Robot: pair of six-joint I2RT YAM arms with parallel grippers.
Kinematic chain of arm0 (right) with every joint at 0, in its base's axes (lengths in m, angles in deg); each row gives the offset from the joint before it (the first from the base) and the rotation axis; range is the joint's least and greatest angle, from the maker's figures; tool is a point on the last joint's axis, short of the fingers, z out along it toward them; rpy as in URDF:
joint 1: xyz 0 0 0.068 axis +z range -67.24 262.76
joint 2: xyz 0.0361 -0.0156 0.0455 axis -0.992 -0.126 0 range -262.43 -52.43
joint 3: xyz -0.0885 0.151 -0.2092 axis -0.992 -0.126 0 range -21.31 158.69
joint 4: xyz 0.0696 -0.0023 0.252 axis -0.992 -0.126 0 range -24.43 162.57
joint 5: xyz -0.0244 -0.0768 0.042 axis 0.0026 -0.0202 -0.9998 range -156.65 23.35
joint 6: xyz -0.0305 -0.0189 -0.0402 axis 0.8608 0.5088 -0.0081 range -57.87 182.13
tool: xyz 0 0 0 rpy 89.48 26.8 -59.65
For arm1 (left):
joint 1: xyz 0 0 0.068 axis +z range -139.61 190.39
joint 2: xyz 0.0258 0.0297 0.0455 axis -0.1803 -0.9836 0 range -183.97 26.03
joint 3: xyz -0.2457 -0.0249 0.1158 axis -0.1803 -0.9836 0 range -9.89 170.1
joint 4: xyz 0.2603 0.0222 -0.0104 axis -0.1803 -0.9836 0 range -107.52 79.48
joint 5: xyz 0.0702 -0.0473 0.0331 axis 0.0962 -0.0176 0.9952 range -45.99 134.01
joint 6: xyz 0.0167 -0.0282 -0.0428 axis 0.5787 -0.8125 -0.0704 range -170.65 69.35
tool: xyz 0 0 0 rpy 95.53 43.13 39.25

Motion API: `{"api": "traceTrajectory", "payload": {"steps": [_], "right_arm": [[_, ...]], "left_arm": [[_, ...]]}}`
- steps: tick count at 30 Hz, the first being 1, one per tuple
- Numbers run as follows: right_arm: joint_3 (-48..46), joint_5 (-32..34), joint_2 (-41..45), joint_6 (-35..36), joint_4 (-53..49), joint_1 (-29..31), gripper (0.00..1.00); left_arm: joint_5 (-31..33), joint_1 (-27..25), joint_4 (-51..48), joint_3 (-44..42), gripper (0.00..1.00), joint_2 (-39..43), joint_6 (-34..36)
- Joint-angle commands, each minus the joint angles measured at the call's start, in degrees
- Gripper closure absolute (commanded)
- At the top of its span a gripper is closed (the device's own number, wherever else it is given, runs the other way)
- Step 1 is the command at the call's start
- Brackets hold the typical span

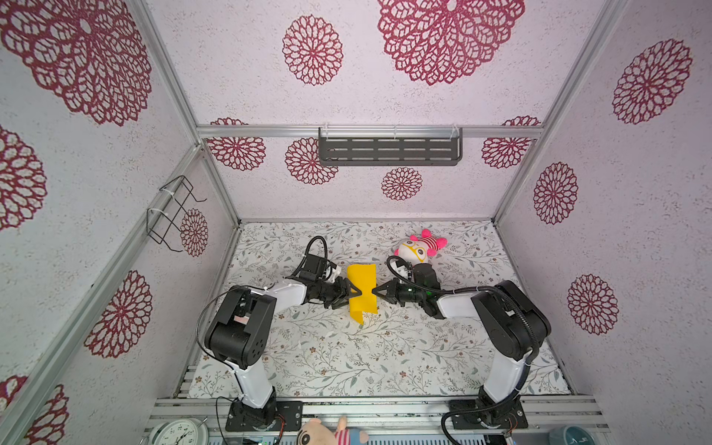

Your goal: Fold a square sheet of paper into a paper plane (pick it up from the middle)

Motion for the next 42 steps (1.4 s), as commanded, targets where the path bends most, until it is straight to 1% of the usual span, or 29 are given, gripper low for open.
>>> {"api": "traceTrajectory", "payload": {"steps": [1, 4, 8, 10, 13, 21, 24, 26, 31, 36, 42], "right_arm": [[0.6, 1.0, 3.3, 1.3, -1.5, 0.8, 1.0], [1.2, 1.2, 4.9, 0.7, -2.7, 0.9, 1.0], [2.9, 1.8, 7.6, 1.6, -7.5, 0.9, 1.0], [4.2, 1.9, 8.2, 2.3, -10.6, 0.9, 1.0], [5.5, 1.3, 8.4, 2.1, -12.1, 1.2, 1.0], [6.9, -0.7, 6.5, -0.3, -9.1, 2.5, 1.0], [7.3, -0.2, 5.1, 0.2, -9.4, 2.3, 1.0], [7.8, 0.9, 4.3, 2.0, -11.6, 2.2, 1.0], [10.3, 6.8, 2.9, 10.3, -23.2, 1.8, 1.0], [11.2, 10.5, 1.6, 13.9, -28.3, 1.4, 1.0], [12.3, 13.9, -0.2, 16.3, -32.3, 1.3, 1.0]], "left_arm": [[2.8, 0.4, -2.0, -0.6, 0.35, 2.7, 1.6], [4.7, 0.7, -2.6, -1.0, 0.27, 4.9, 2.6], [6.4, 1.0, -2.1, -2.3, 0.17, 8.2, 3.1], [7.8, 1.1, -1.9, -3.0, 0.14, 9.6, 3.2], [11.0, 1.2, -2.8, -3.4, 0.11, 10.6, 3.4], [15.3, 1.1, -4.6, -3.7, 0.16, 9.2, 2.9], [16.8, 0.7, -5.6, -3.1, 0.16, 8.5, 3.1], [17.3, 0.3, -6.5, -2.3, 0.16, 8.0, 3.5], [19.0, -2.1, -9.4, 0.9, 0.16, 5.9, 4.3], [21.3, -4.6, -12.9, 4.8, 0.16, 3.3, 5.1], [23.4, -7.4, -15.9, 8.6, 0.19, 0.2, 5.4]]}}
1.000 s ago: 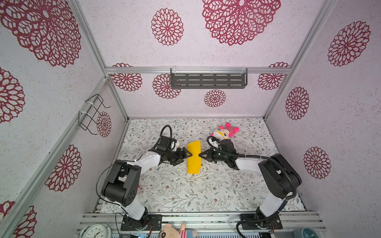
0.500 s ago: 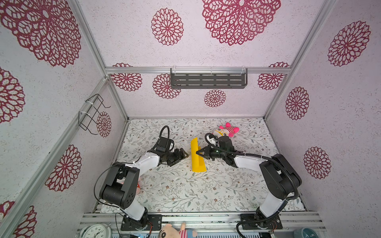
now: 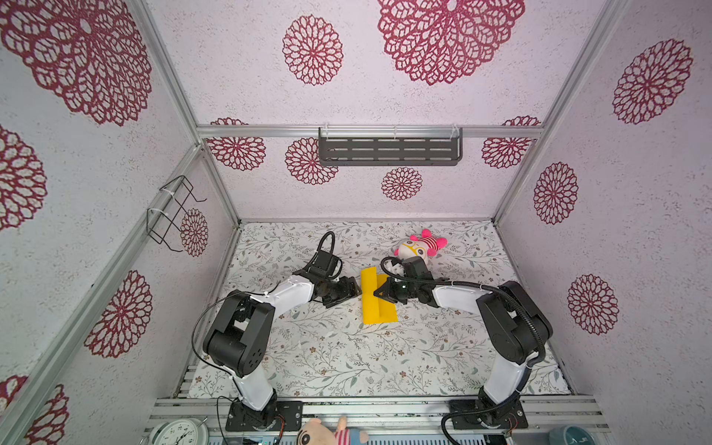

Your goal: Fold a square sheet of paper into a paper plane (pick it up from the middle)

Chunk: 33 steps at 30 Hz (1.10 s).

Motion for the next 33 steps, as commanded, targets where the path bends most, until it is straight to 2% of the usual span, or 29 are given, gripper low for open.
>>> {"api": "traceTrajectory", "payload": {"steps": [1, 16, 25, 33], "right_arm": [[1.8, 3.7, -0.8, 3.7, -4.0, -0.4, 1.0], [3.8, 10.0, -1.7, 7.3, -10.0, -0.6, 1.0], [4.6, 12.5, -0.9, 8.6, -12.7, -0.9, 1.0], [5.5, 14.2, -0.9, 9.6, -14.7, -1.2, 1.0]], "left_arm": [[2.1, -1.3, -2.9, 2.0, 0.19, -1.8, 0.9], [2.0, -4.8, -6.4, 9.4, 0.27, -8.9, 0.5], [1.1, -5.6, -7.5, 13.8, 0.36, -14.0, -1.7], [0.9, -5.8, -9.5, 17.9, 0.49, -17.5, -2.6]]}}
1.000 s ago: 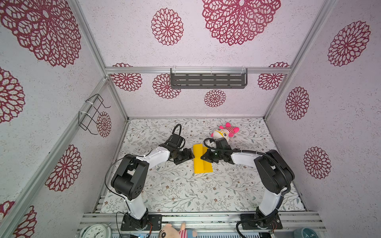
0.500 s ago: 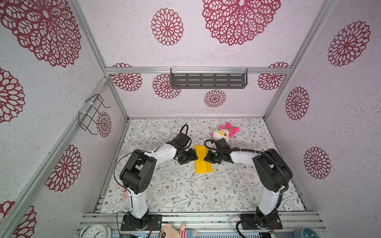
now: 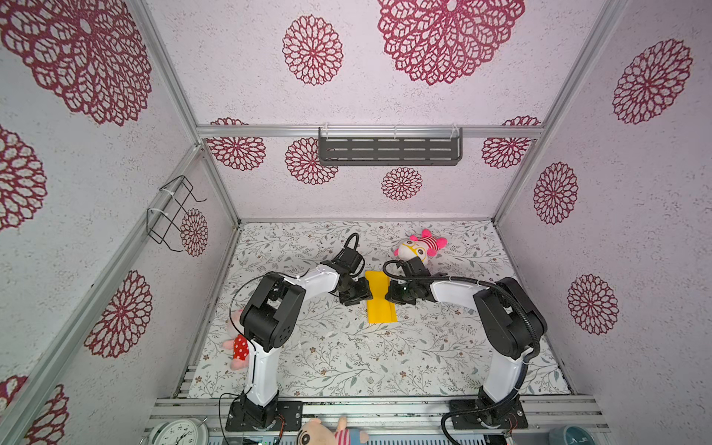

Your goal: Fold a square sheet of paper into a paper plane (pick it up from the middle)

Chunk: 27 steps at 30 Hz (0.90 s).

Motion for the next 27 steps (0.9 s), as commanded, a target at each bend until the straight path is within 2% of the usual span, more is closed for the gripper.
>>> {"api": "traceTrajectory", "payload": {"steps": [1, 6, 13, 19, 21, 27], "right_arm": [[1.5, 1.8, 1.3, 1.5, -2.0, -0.5, 1.0], [1.5, 1.3, 1.4, 1.6, -1.7, -0.8, 0.99], [0.3, -1.0, 4.0, -0.8, 0.3, -1.9, 0.85], [-4.2, -1.9, 10.1, -2.6, 5.2, -4.2, 0.67], [-6.3, -0.9, 11.7, -2.6, 6.2, -5.6, 0.56], [-11.6, 3.5, 16.7, 0.5, 9.1, -9.0, 0.32]], "left_arm": [[-0.2, -0.4, -1.6, 2.4, 0.5, -2.0, -0.6], [0.1, -0.5, -2.6, 4.1, 0.55, -3.4, -0.6], [5.8, -1.0, -9.7, 6.7, 0.6, -6.0, -0.7], [7.4, -1.7, -11.8, 6.6, 0.6, -7.5, -0.4], [8.2, -1.9, -12.8, 7.1, 0.6, -8.1, 0.0], [10.2, -2.5, -17.3, 8.5, 0.58, -10.7, -2.2]]}}
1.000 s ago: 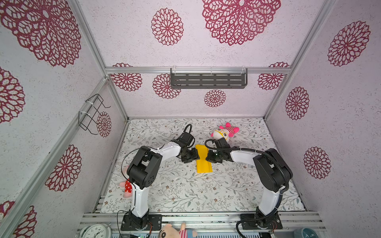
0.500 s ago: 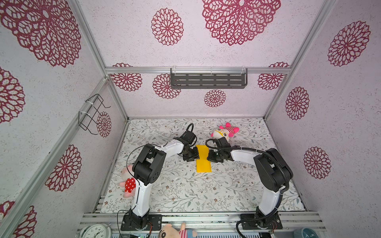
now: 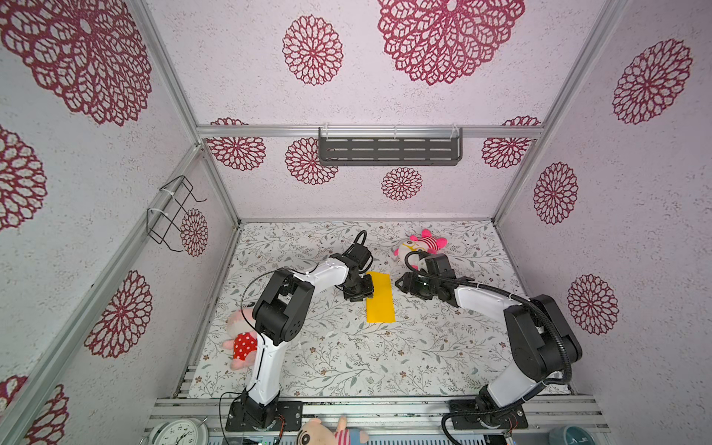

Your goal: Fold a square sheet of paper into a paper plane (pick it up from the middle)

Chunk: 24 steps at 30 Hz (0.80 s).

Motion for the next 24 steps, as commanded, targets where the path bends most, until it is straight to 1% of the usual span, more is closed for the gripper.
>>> {"api": "traceTrajectory", "payload": {"steps": [1, 2, 5, 11, 17, 24], "right_arm": [[-1.9, 3.8, 4.0, 2.4, 2.2, -1.2, 0.29], [-2.2, 4.4, 4.7, 2.9, 2.2, -1.4, 0.27], [-2.5, 4.2, 4.9, 3.9, 2.1, -2.3, 0.25], [-2.5, 0.2, 1.9, 4.7, 4.2, -3.0, 0.25], [-3.4, -4.6, -0.5, 3.2, 8.7, -3.0, 0.27], [-3.6, -6.8, -2.0, 2.6, 9.7, -3.0, 0.3]], "left_arm": [[4.5, -0.8, -7.6, -1.5, 0.58, -5.1, -2.1], [4.9, -0.8, -8.2, -1.5, 0.58, -5.4, -2.8], [5.5, -0.8, -8.9, -2.2, 0.58, -6.0, -4.7], [5.4, -1.1, -10.3, -2.2, 0.58, -7.5, -4.5], [4.5, -2.2, -12.4, -0.9, 0.59, -9.4, -0.6], [4.3, -2.5, -13.0, -0.3, 0.59, -11.1, -0.3]]}}
